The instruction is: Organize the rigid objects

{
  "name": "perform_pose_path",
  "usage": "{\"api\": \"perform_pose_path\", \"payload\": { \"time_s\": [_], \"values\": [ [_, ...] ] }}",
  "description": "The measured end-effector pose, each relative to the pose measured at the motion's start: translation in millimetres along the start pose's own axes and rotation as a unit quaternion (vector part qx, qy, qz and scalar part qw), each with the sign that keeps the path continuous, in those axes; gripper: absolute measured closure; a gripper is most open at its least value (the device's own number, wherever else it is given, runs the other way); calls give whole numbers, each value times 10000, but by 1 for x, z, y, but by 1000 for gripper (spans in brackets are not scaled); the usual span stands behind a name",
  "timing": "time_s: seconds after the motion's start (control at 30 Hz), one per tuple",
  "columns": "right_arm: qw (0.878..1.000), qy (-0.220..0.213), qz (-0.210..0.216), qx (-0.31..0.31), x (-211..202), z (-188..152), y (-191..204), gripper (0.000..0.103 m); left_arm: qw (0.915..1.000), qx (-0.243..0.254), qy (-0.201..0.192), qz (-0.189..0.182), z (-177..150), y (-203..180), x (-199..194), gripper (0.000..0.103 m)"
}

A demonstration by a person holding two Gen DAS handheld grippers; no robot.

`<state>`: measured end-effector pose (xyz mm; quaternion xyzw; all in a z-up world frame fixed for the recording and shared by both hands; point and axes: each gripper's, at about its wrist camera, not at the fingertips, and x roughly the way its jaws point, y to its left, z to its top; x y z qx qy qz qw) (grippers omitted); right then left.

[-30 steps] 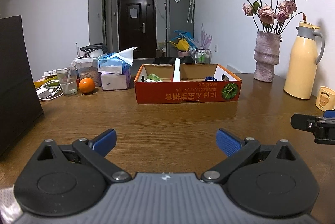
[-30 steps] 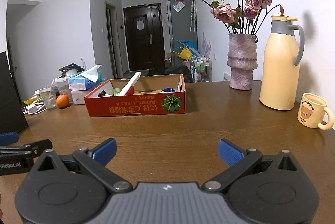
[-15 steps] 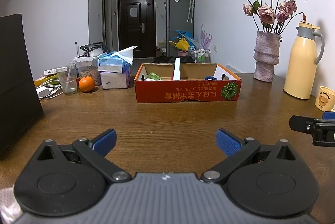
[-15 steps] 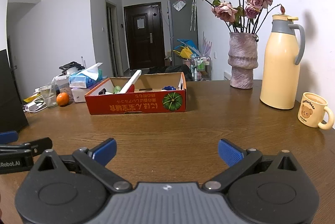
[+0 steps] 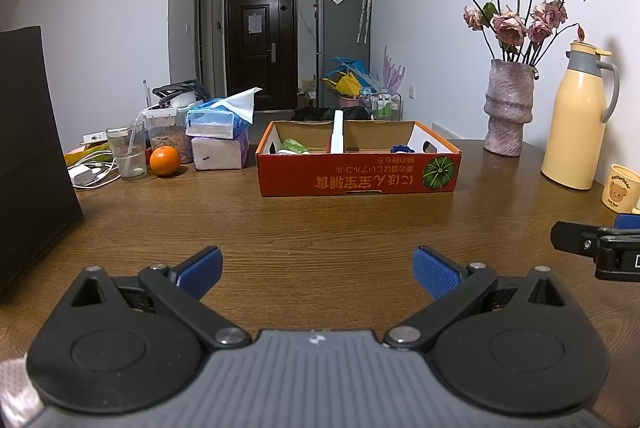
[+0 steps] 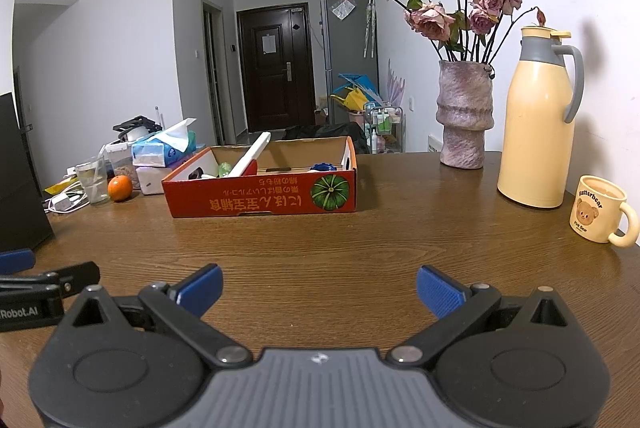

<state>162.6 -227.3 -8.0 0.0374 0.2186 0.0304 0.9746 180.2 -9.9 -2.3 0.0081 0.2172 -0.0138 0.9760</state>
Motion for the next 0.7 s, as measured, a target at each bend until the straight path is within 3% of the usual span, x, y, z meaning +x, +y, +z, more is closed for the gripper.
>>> {"api": "perform_pose_path", "payload": {
  "time_s": [0.7],
  "values": [
    [10000, 29, 2, 0, 0, -5, 3, 0, 9999, -138, -35, -89, 2, 2, 1, 0]
  ]
}}
